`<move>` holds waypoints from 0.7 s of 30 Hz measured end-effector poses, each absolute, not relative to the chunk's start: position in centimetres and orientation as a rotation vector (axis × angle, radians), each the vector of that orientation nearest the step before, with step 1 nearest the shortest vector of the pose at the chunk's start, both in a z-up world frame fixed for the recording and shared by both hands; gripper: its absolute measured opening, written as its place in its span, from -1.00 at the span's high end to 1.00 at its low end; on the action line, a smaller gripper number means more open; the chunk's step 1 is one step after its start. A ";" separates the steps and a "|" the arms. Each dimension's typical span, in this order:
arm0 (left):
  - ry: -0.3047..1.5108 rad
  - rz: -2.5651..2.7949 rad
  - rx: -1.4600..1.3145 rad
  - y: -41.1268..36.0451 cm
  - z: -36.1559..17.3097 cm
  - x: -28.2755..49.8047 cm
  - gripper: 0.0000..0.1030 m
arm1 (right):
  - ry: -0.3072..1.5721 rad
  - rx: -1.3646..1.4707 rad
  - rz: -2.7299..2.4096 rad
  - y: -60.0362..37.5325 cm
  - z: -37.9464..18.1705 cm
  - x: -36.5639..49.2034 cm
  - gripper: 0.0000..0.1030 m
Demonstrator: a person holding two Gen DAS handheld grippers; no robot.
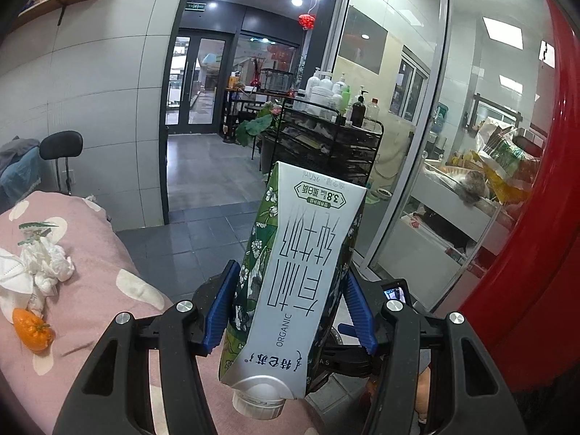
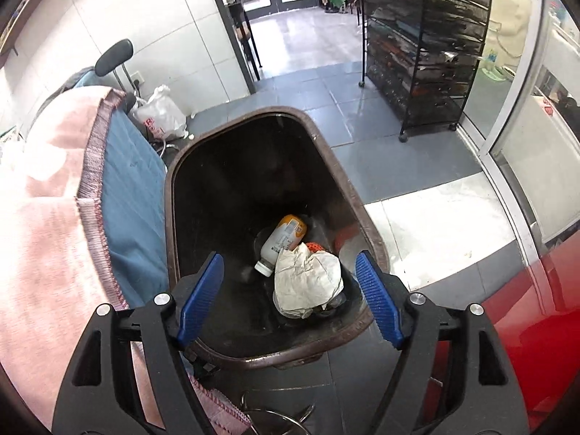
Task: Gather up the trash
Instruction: 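Carry the milk carton over the black bin and open the left gripper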
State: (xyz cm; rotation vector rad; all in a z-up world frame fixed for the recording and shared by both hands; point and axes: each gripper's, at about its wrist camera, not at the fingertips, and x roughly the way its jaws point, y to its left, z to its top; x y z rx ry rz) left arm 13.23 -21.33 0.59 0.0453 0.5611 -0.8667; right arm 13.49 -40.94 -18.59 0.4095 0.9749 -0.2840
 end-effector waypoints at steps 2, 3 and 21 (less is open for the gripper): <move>0.574 -0.872 0.056 -22.3 0.1 13.5 -0.08 | 0.960 0.413 -0.294 -41.2 -18.2 13.0 -0.47; 0.581 -0.875 0.059 -22.7 -0.2 13.6 -0.08 | 0.952 0.412 -0.301 -41.3 -17.9 12.7 -0.47; 0.757 -0.883 0.138 -29.6 -6.3 16.2 -0.08 | 0.909 0.480 -0.438 -45.5 -17.1 9.4 -0.47</move>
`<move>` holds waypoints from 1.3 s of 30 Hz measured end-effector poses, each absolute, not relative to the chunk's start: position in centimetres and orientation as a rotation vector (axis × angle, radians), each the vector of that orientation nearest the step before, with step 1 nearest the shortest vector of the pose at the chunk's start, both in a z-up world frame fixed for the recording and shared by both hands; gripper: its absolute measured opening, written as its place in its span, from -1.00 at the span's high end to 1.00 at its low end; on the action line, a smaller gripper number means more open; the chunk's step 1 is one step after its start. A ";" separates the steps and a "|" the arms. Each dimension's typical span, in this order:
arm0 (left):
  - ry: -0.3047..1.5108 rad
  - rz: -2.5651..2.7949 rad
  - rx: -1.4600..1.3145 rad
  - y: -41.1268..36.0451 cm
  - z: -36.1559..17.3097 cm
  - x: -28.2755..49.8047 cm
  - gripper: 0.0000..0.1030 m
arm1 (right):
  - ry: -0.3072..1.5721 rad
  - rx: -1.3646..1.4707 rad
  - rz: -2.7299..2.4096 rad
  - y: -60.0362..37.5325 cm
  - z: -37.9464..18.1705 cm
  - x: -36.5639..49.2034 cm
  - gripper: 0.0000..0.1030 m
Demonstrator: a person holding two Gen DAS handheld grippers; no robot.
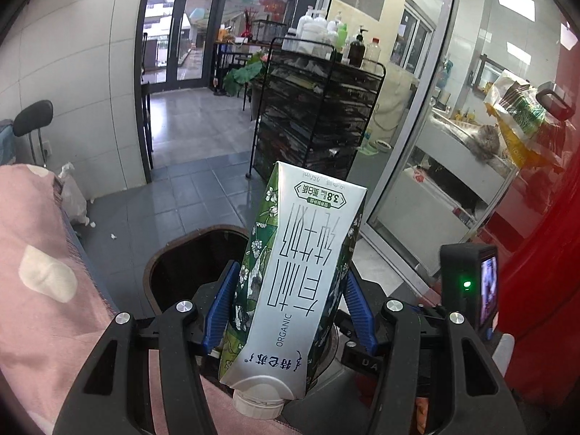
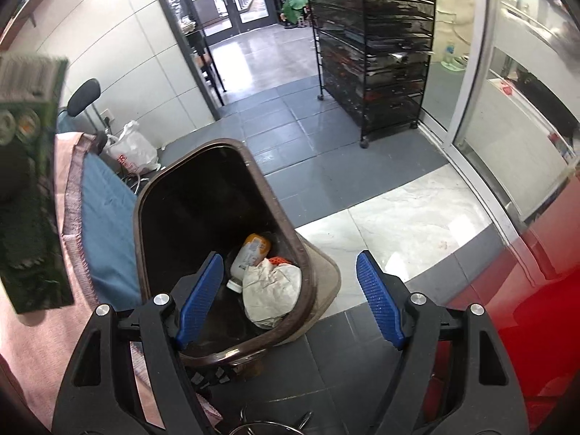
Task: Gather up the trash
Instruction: 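Carry the milk carton over the black bin and open the left gripper, then move both tools back toward the trash on the bedspread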
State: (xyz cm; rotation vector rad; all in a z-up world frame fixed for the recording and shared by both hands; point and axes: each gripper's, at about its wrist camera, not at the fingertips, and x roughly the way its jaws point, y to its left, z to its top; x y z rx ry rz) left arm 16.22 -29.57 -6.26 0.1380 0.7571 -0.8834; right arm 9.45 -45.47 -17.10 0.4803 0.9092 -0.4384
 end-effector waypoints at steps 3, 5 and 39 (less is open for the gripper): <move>0.773 -0.875 0.163 -30.1 -7.1 16.4 -0.08 | 0.908 0.496 -0.450 -46.0 -17.3 9.2 -0.47; 0.782 -0.869 0.174 -30.4 -7.6 16.6 -0.08 | 0.909 0.499 -0.456 -46.3 -17.4 9.1 -0.47; 0.682 -0.726 0.030 -20.6 -2.1 14.8 -0.88 | 0.826 0.415 -0.279 -41.0 -11.9 11.3 -0.58</move>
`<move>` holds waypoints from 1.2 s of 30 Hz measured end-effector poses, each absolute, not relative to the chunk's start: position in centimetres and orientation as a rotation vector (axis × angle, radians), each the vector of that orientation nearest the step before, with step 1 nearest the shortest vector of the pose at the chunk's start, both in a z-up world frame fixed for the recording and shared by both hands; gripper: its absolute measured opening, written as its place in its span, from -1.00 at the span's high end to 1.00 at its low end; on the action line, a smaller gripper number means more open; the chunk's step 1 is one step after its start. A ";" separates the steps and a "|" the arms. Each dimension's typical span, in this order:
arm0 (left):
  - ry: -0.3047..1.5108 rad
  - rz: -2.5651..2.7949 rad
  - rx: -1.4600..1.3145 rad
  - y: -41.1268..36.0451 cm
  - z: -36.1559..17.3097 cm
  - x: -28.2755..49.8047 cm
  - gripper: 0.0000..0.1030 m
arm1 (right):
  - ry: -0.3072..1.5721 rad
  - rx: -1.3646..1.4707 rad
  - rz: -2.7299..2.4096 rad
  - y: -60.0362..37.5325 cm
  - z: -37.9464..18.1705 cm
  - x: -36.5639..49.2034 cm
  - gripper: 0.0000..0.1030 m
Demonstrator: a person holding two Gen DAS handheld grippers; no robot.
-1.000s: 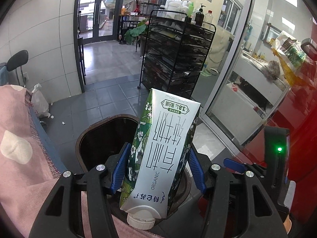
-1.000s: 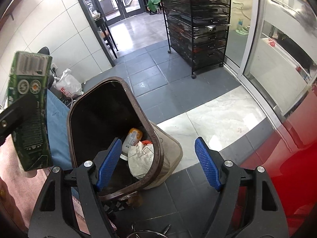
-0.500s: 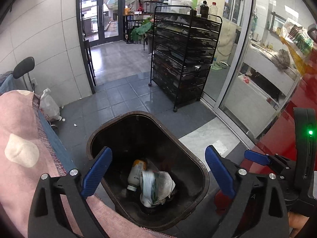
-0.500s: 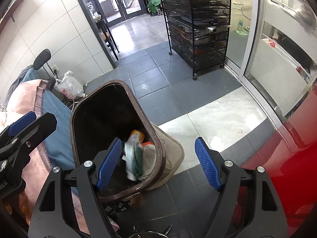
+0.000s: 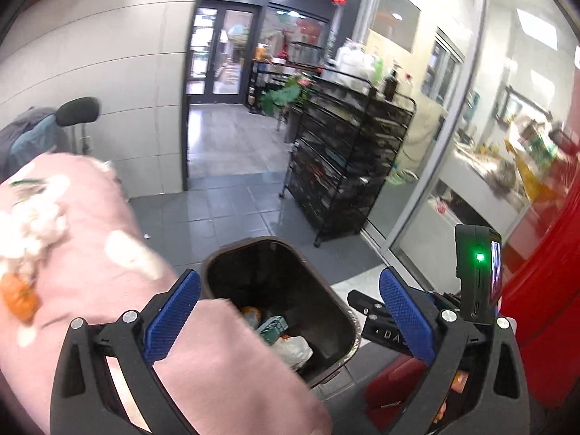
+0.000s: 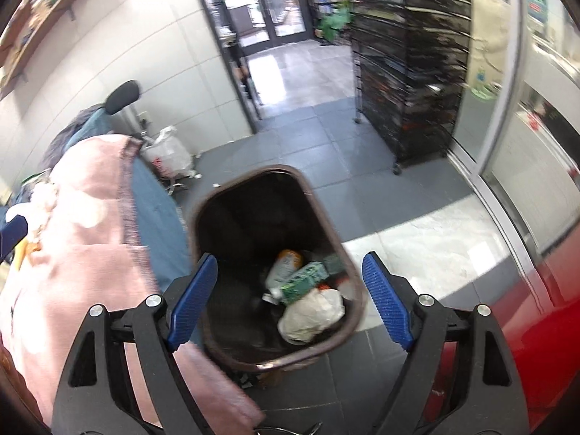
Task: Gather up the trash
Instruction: 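Move both tools back toward the trash on the bedspread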
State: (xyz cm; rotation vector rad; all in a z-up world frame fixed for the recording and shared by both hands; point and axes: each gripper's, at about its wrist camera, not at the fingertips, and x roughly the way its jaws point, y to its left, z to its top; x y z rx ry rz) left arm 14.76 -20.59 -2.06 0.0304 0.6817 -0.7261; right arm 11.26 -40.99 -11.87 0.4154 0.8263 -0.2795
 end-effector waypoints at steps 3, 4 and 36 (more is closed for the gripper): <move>0.674 -0.671 -0.013 -17.7 -1.5 14.8 -0.88 | 0.817 0.390 -0.220 -39.0 -10.8 12.3 -0.59; 0.669 -0.649 -0.025 -16.6 -1.4 14.8 -0.88 | 0.813 0.376 -0.197 -38.2 -10.4 12.6 -0.59; 0.720 -0.197 -0.183 7.0 -2.1 21.0 -0.84 | 0.834 -0.087 0.385 -13.3 -3.3 30.0 -0.54</move>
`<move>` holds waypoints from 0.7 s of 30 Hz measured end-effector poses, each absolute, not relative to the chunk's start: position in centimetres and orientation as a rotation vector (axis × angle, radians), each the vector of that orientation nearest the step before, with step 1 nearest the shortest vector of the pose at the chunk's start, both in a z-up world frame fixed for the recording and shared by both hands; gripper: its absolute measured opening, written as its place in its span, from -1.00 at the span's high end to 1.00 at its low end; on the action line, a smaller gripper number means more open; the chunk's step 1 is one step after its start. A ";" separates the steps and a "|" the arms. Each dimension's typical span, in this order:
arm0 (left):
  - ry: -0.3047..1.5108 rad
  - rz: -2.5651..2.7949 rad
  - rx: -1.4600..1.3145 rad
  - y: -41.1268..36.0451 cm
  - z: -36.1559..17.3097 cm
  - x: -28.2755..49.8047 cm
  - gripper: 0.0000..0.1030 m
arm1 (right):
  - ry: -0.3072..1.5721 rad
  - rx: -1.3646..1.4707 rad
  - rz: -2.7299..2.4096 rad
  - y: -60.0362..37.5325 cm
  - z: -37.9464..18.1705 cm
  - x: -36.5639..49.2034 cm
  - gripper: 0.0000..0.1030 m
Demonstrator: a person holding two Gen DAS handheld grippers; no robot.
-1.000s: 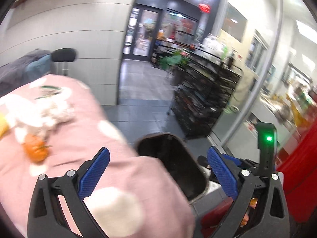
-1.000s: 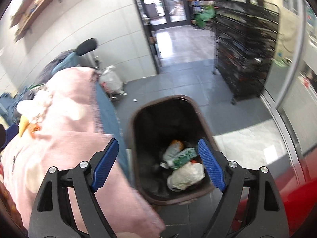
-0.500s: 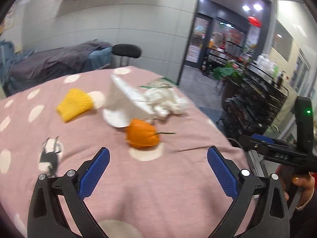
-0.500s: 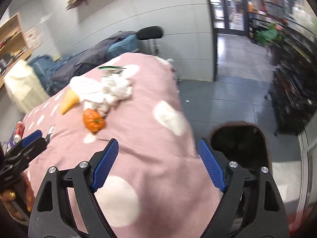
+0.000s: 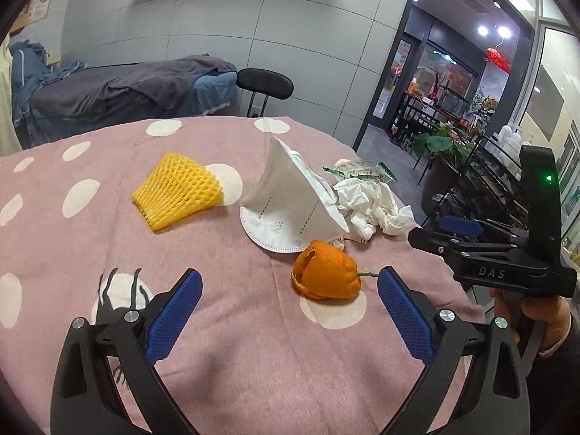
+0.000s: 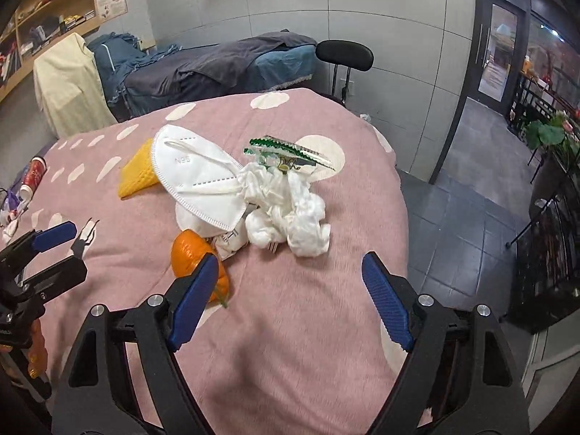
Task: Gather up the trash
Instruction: 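Move both tools back toward the trash on the bedspread, then grasp the white tissue with the right gripper while the left grasps the white face mask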
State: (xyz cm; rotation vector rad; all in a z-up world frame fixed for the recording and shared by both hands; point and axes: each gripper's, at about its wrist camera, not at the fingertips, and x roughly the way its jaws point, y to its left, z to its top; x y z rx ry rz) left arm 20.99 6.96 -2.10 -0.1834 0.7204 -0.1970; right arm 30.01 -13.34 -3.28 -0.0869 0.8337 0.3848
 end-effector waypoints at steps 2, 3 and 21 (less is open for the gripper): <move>0.727 -0.208 -0.179 6.5 -2.1 22.6 -0.78 | 0.847 -0.111 0.385 -12.9 -3.6 31.4 -0.44; 0.727 -0.213 -0.176 6.3 -2.0 23.3 -0.73 | 0.856 -0.118 0.383 -12.7 -3.7 32.0 -0.40; 0.765 -0.243 -0.190 4.2 -3.2 30.7 0.86 | 0.877 -0.192 0.421 -11.0 -5.2 34.6 0.58</move>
